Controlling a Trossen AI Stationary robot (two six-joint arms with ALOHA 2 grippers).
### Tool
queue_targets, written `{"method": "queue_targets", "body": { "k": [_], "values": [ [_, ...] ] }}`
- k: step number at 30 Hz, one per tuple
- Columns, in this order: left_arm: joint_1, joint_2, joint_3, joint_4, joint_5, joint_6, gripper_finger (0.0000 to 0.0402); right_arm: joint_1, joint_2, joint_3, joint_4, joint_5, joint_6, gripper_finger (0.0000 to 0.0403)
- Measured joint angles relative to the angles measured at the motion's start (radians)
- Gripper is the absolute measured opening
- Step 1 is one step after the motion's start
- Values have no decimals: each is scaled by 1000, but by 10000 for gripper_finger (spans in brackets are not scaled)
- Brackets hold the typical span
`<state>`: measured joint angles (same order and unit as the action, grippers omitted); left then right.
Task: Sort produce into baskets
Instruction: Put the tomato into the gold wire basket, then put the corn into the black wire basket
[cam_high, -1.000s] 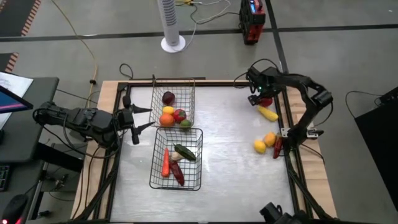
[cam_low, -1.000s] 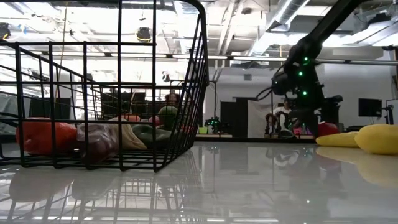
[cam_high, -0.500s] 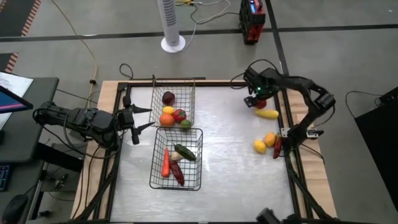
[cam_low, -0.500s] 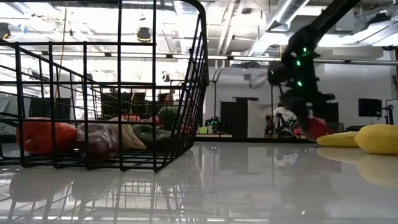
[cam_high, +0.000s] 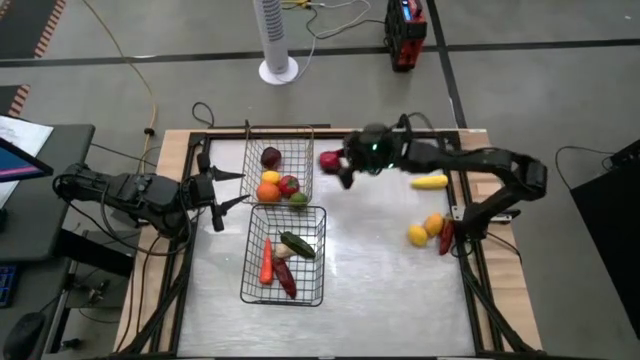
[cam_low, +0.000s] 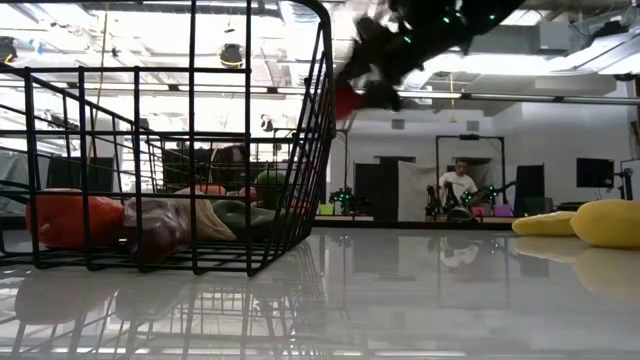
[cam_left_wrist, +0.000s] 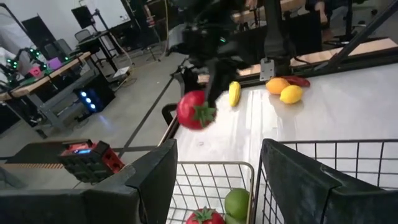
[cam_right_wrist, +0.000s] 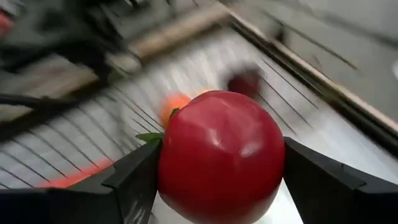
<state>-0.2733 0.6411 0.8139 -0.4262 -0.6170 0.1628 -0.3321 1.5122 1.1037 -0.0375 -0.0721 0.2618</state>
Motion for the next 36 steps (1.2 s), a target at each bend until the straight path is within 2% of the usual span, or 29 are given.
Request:
{"method": "queue_targets", "body": {
  "k": [3,8,14,19,22,26,29,36],
  "values": [
    [0,0,0,1,6,2,223,78,72,33,107,49,-24,329],
    [0,0,0,-1,7,13,223,125,220,156,58,106,-174,338],
    [0,0,0,-13,7,13,223,117,317,316,-63,100,-219,389],
    [0,0,0,-15,8,7,223,97,323,421,-317,104,-254,388],
    [0,0,0,-31,7,-16,223,81,286,450,-550,192,-235,382],
    [0,0,0,-37,7,-35,223,63,248,445,-867,328,-162,381],
    [0,0,0,-38,7,-52,223,55,223,392,-1047,366,-121,380],
    [0,0,0,-40,10,-80,223,5,184,148,-1198,367,-38,380]
  ]
}}
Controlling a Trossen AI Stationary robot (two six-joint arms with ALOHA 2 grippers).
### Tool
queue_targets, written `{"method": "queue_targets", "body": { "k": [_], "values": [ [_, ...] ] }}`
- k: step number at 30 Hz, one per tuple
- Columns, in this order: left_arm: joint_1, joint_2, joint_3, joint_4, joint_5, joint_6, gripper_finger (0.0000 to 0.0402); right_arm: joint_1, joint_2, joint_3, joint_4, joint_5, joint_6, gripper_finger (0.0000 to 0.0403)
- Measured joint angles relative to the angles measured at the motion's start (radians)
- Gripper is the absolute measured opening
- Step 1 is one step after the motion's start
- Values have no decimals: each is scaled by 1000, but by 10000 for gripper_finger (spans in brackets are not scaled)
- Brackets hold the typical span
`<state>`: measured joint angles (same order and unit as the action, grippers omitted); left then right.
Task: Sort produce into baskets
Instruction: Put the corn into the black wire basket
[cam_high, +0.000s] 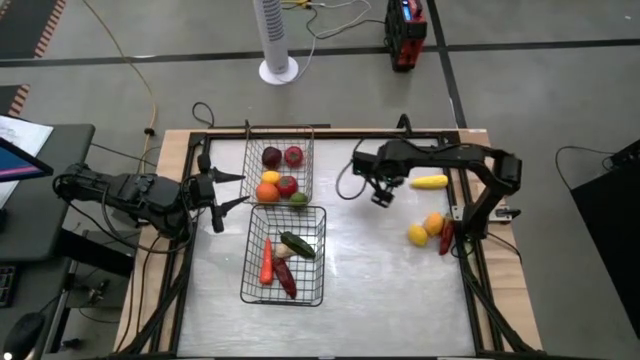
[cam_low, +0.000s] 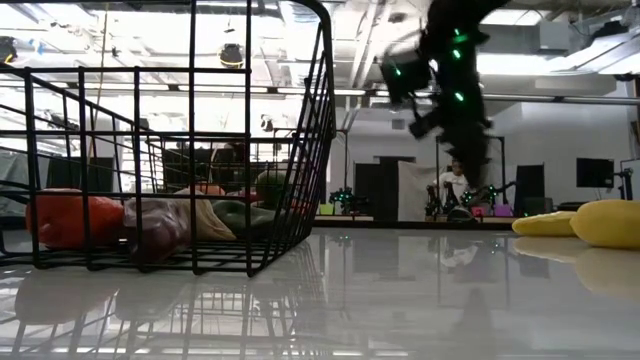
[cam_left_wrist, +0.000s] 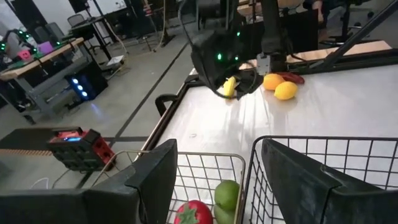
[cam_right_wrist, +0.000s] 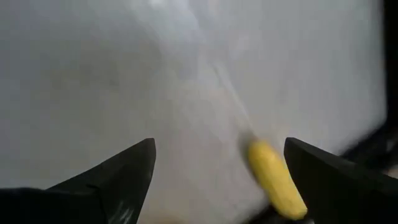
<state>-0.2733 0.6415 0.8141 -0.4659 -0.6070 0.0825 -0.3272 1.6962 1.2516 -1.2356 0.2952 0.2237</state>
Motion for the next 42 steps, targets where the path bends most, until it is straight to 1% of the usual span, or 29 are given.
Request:
{"method": "queue_targets", "body": {
  "k": [4,9,14,20,26,31,37,42],
  "values": [
    [0,0,0,0,0,-3,223,-53,-1,-111,-33,1,7,379],
    [0,0,0,1,-1,0,223,-129,5,-192,-85,12,-22,365],
    [0,0,0,1,-1,8,223,-189,5,-239,-69,94,-81,328],
    [0,0,0,1,-1,10,223,-229,5,-276,18,166,-166,284],
    [0,0,0,0,-2,10,223,-231,5,-292,48,175,-235,254],
    [0,0,0,0,-3,13,223,-231,4,-335,92,109,-281,201],
    [0,0,0,0,-3,14,223,-229,10,-341,99,133,-300,123],
    [0,0,0,1,-3,28,223,-230,11,-323,77,97,-310,58]
  ]
}}
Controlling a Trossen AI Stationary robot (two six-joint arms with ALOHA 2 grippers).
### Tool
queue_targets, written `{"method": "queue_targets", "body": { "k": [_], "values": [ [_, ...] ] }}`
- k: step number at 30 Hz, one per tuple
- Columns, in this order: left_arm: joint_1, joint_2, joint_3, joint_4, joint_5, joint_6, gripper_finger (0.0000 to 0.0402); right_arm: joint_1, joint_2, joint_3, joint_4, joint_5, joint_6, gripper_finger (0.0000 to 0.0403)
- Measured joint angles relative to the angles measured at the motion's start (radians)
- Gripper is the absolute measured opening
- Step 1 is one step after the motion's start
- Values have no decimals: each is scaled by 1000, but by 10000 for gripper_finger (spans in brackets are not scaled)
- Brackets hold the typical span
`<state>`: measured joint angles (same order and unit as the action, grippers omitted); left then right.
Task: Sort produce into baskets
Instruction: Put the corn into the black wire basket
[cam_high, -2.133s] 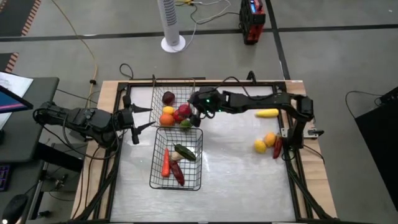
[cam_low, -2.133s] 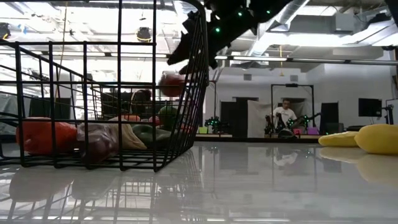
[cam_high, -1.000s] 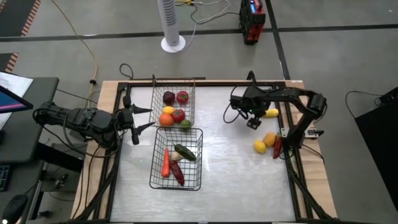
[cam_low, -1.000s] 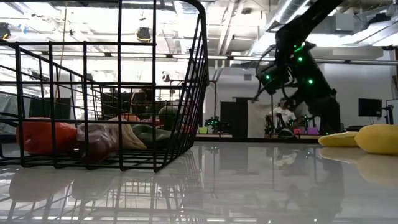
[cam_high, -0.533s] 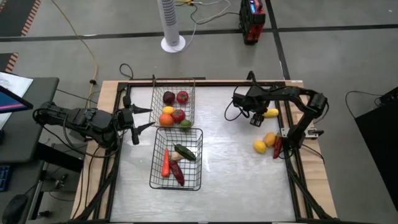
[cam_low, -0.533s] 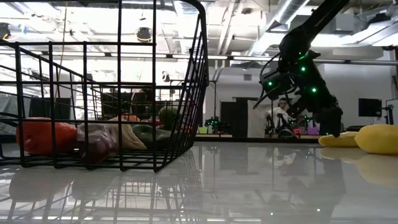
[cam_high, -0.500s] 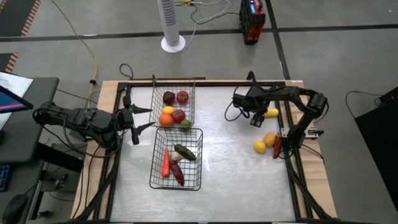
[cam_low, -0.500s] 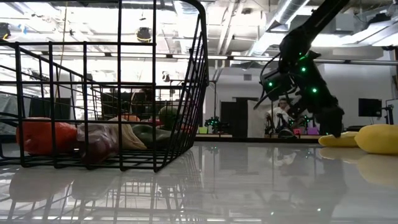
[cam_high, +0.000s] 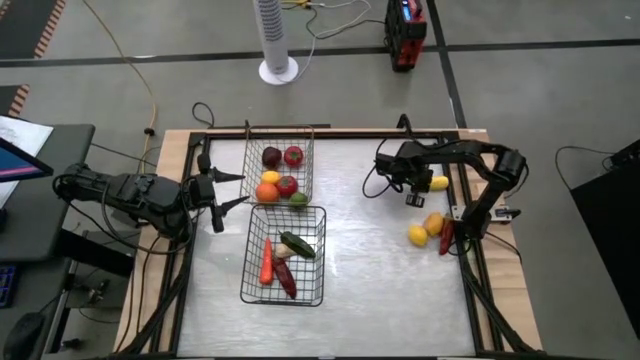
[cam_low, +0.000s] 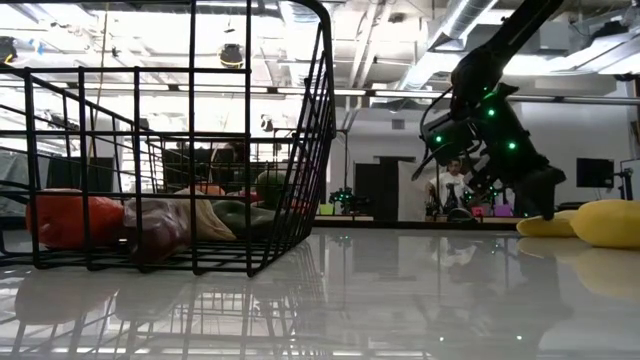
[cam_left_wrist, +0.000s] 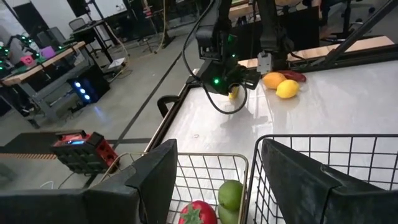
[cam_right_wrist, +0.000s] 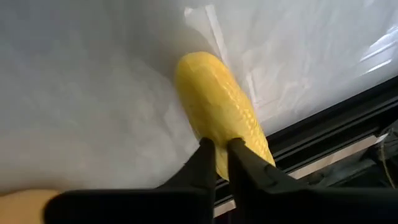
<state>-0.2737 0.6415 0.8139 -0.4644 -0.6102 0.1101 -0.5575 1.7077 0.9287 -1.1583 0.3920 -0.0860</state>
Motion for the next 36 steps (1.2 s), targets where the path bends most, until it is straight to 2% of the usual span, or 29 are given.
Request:
{"method": "queue_targets", "body": {
  "k": [4,13,17,21,29,32,36],
  "values": [
    [0,0,0,0,0,0,223,1,2,38,-14,-19,6,17],
    [0,0,0,1,-4,9,223,90,3,219,-138,-36,58,20],
    [0,0,0,1,-4,9,223,151,3,291,-118,-34,85,24],
    [0,0,0,-1,-4,5,223,163,2,287,-60,-33,78,70],
    [0,0,0,-11,-4,-3,223,103,2,198,18,-26,20,206],
    [0,0,0,-8,-4,-3,223,87,2,156,72,-23,-43,229],
    [0,0,0,-8,-4,-2,223,58,2,110,126,-23,-102,228]
  ]
}}
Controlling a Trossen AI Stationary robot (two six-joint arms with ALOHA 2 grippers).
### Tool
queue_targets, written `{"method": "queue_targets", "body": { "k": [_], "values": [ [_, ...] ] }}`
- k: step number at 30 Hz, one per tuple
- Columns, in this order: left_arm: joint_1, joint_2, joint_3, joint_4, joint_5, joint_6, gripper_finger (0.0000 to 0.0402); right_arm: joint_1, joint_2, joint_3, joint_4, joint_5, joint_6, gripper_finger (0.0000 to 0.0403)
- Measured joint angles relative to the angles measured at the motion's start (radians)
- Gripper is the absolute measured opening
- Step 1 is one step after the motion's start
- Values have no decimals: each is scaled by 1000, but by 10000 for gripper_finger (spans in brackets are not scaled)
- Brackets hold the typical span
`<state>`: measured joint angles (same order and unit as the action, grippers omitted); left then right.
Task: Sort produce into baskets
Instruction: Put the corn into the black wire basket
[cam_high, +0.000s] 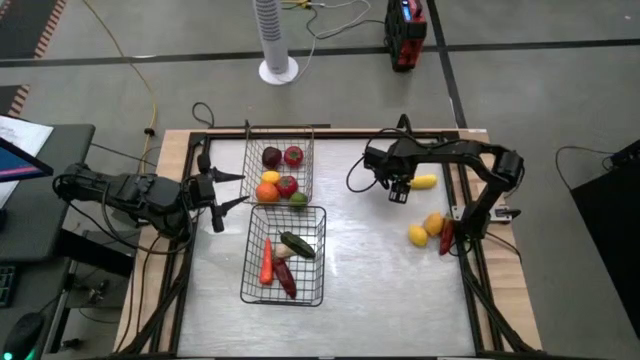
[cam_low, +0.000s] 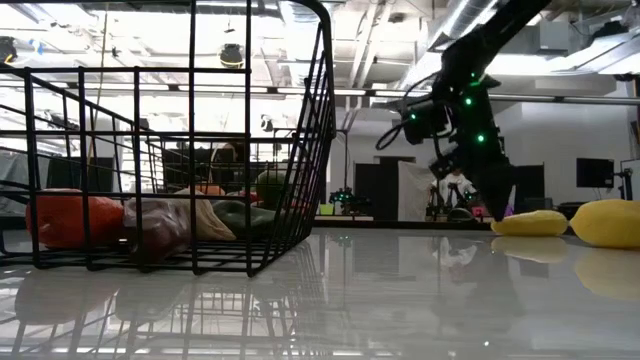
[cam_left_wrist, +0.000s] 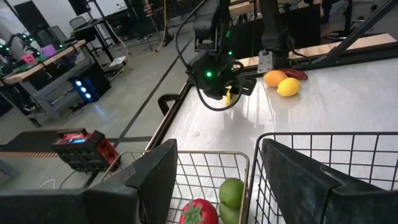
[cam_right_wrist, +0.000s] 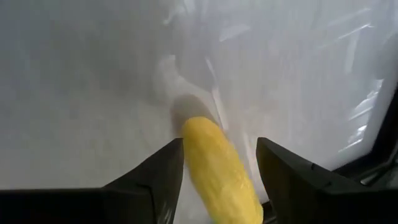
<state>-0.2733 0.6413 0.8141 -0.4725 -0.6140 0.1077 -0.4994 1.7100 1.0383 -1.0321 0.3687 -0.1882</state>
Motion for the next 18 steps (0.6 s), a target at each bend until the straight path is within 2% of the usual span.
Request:
{"method": "queue_targets", "body": {
  "k": [12,18],
  "values": [
    [0,0,0,0,0,8,223,-66,0,-100,88,-40,-45,151],
    [0,0,0,0,0,14,223,-66,-2,-102,77,-51,-49,91]
  ]
}}
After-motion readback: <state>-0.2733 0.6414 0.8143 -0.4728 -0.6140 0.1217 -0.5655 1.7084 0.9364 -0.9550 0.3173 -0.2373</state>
